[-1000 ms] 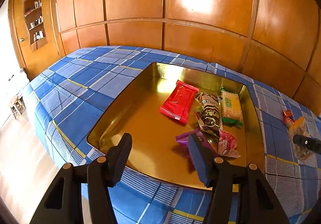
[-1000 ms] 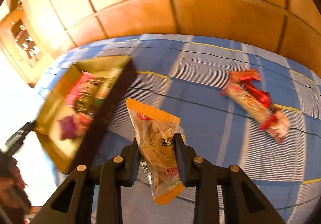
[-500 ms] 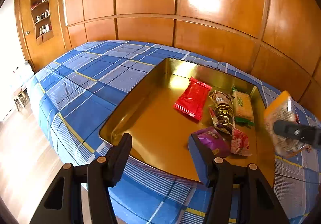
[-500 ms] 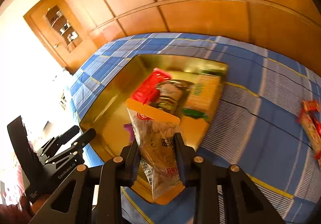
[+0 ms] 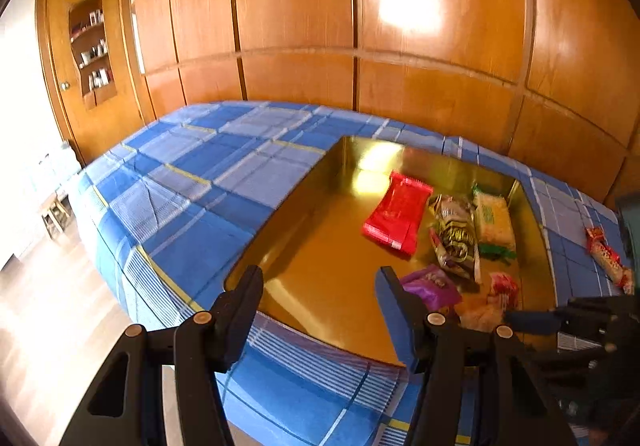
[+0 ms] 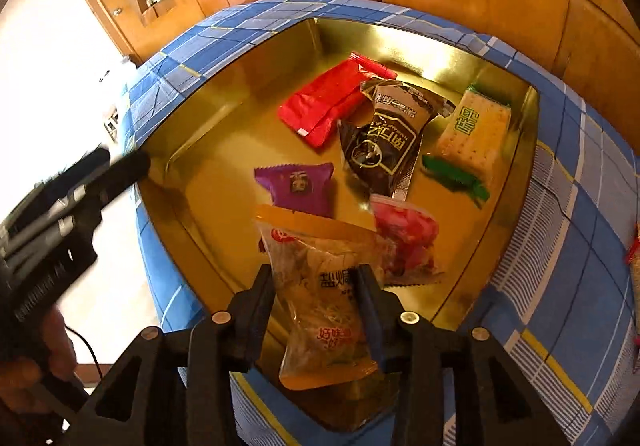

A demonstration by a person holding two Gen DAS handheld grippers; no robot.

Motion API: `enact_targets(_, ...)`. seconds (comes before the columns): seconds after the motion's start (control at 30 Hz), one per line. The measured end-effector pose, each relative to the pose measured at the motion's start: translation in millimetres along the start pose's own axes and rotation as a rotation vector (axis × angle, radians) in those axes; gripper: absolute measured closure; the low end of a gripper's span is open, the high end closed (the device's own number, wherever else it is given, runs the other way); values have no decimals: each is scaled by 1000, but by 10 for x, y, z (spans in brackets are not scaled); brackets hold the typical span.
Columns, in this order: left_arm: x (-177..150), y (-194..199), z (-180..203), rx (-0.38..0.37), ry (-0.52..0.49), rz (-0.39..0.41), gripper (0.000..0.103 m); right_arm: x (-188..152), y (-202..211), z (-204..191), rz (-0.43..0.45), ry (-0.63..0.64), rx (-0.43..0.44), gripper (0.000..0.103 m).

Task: Organize snacks
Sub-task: 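Carry the clear snack bag into the gold box and release it from the right gripper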

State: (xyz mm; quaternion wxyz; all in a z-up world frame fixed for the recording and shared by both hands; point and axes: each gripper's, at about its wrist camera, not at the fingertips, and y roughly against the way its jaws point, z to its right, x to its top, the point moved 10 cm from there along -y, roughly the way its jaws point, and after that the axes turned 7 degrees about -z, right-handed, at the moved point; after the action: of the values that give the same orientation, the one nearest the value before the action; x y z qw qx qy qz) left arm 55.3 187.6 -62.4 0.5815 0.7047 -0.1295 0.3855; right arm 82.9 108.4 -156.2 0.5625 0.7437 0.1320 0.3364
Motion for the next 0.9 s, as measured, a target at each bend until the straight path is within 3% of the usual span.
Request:
enact_targets(0.1, 111, 148, 16, 25, -24, 60, 44, -4, 134, -20, 52, 13, -7, 60)
enact_targets(0.33, 278, 377, 21, 32, -25, 118, 39, -62, 439, 143, 142, -24, -73, 60)
enact_targets(0.6, 339, 494, 165, 16, -63, 138, 39, -120, 698, 384, 202, -85, -103, 60)
enact_targets(0.9, 301, 537, 636, -38, -169, 142, 39, -266, 858, 727, 224, -153, -140, 60)
